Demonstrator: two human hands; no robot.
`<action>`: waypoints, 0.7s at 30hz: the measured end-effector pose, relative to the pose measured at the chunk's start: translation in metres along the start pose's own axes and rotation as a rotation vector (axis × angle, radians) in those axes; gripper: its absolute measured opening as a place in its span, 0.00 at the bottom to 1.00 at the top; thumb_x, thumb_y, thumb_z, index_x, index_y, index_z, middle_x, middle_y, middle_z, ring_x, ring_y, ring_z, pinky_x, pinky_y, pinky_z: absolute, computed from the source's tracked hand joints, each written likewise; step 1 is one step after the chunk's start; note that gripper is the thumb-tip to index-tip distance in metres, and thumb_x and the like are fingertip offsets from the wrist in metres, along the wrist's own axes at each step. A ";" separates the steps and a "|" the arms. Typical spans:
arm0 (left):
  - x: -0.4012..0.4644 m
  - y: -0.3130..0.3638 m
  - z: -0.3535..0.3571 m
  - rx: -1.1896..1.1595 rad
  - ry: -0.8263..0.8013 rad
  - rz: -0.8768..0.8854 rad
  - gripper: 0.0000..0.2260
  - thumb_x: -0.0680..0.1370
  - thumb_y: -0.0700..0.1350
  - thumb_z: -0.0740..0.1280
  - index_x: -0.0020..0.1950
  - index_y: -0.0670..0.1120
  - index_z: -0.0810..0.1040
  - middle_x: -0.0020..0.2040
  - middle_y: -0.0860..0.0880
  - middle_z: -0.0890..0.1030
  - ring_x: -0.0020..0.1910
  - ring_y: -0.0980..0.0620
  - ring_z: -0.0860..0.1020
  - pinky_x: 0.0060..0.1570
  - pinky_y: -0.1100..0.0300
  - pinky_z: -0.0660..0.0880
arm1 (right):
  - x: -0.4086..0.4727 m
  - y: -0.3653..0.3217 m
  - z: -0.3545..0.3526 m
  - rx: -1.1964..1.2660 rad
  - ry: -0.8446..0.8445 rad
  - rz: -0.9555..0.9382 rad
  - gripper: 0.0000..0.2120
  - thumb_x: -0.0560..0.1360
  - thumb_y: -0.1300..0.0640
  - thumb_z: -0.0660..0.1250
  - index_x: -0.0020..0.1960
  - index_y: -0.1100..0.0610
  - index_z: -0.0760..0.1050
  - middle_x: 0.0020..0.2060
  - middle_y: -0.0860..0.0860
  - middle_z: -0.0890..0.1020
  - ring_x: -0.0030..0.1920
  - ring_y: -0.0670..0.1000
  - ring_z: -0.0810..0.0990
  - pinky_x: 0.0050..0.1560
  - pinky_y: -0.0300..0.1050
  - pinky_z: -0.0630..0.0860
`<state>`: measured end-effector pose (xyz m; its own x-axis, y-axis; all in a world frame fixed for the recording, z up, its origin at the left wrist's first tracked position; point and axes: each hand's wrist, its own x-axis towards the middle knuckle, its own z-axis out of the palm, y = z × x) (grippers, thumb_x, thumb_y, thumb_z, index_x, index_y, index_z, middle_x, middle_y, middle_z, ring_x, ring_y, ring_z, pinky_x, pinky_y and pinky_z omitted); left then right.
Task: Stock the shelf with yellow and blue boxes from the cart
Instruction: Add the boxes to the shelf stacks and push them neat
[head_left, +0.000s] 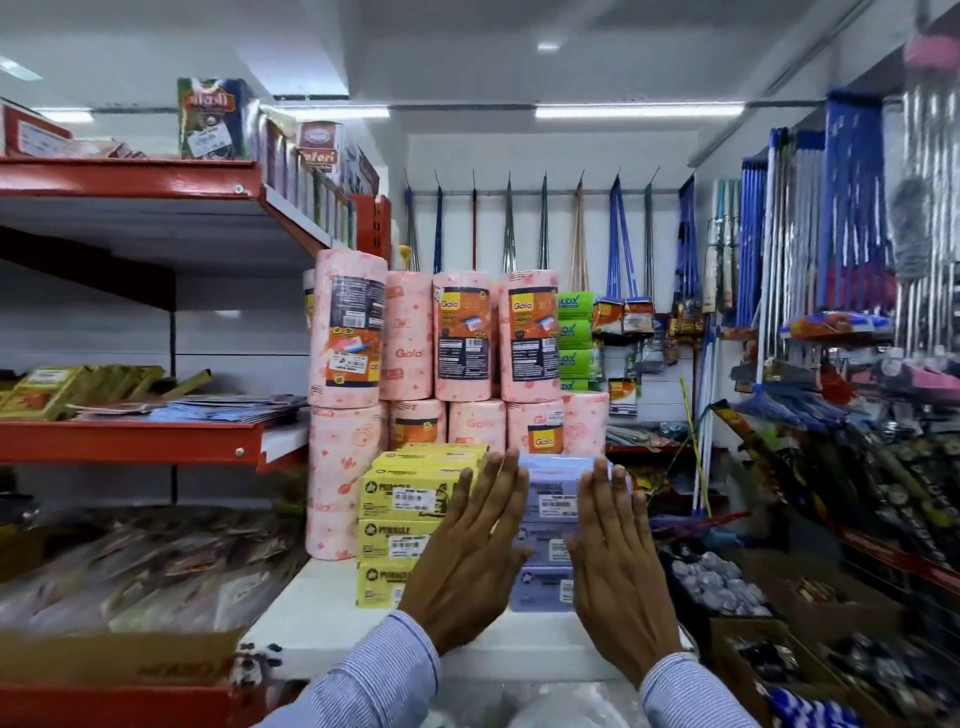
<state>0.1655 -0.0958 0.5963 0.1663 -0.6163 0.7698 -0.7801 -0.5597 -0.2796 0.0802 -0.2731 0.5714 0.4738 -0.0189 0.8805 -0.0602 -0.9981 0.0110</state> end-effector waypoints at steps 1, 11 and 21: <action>0.007 0.009 0.004 0.005 -0.005 0.010 0.30 0.84 0.53 0.53 0.81 0.42 0.45 0.83 0.43 0.44 0.82 0.45 0.43 0.78 0.45 0.46 | 0.000 0.011 -0.002 -0.007 -0.005 0.016 0.30 0.81 0.54 0.51 0.79 0.60 0.46 0.80 0.57 0.46 0.80 0.58 0.46 0.79 0.57 0.45; 0.030 0.030 0.046 0.060 -0.060 -0.113 0.30 0.84 0.54 0.50 0.81 0.44 0.44 0.83 0.45 0.43 0.82 0.46 0.43 0.79 0.49 0.39 | 0.013 0.045 0.007 0.008 -0.093 -0.007 0.30 0.82 0.53 0.49 0.79 0.59 0.41 0.80 0.55 0.42 0.80 0.55 0.42 0.77 0.56 0.48; 0.030 0.030 0.047 0.074 -0.065 -0.096 0.29 0.84 0.54 0.51 0.81 0.43 0.46 0.83 0.45 0.45 0.82 0.47 0.44 0.79 0.52 0.35 | 0.011 0.043 0.011 0.014 -0.072 -0.014 0.30 0.82 0.53 0.50 0.79 0.60 0.42 0.81 0.55 0.44 0.80 0.56 0.43 0.76 0.57 0.50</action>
<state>0.1758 -0.1567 0.5837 0.2786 -0.5915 0.7567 -0.7128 -0.6554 -0.2498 0.0927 -0.3169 0.5762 0.5369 -0.0086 0.8436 -0.0412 -0.9990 0.0160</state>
